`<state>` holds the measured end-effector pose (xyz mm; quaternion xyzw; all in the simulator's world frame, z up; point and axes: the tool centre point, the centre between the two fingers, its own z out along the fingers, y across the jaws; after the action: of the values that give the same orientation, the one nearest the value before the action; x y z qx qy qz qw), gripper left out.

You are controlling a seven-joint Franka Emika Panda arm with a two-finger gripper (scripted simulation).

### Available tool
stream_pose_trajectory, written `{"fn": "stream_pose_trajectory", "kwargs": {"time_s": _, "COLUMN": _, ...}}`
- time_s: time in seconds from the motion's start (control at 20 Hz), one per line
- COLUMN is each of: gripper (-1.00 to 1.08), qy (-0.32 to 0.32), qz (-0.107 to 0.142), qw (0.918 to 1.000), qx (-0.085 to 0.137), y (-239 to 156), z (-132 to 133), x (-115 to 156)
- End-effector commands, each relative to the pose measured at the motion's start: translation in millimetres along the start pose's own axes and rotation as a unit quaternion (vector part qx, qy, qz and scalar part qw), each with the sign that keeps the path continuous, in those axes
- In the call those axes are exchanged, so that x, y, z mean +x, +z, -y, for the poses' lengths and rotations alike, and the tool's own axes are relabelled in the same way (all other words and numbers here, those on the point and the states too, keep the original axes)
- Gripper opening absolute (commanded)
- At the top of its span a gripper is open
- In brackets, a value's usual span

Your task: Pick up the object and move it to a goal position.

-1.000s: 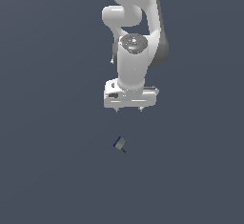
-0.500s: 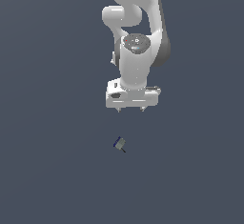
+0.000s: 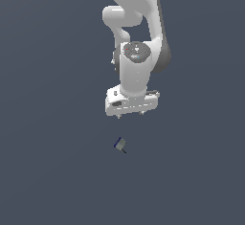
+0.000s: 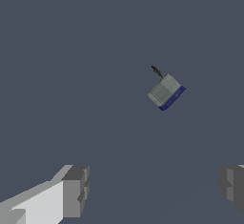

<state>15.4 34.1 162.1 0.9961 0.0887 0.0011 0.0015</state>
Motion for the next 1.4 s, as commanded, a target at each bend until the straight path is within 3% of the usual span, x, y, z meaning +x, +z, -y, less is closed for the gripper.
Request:
{"fn": "stream_pose_trajectory", "kwargs": {"time_s": 0.0, "gripper": 1.0, "qy": -0.025, "qz": 0.001, "qw": 0.9997, "qx": -0.001, "y": 6, "z": -3, "x": 6}}
{"fn": "stream_pose_trajectory", "kwargs": {"time_s": 0.25, "gripper": 1.0, "qy": -0.089, "qz": 0.002, "qw": 0.996, "qx": -0.002, "y": 20, "z": -9, "x": 20}}
{"fn": "stream_pose_trajectory", "kwargs": {"time_s": 0.55, "gripper": 1.0, "qy": -0.168, "qz": 0.003, "qw": 0.9857, "qx": -0.003, "y": 39, "z": -18, "x": 36}}
{"fn": "stream_pose_trajectory", "kwargs": {"time_s": 1.35, "gripper": 1.0, "qy": -0.344, "qz": 0.001, "qw": 0.939, "qx": 0.001, "y": 88, "z": -41, "x": 68}}
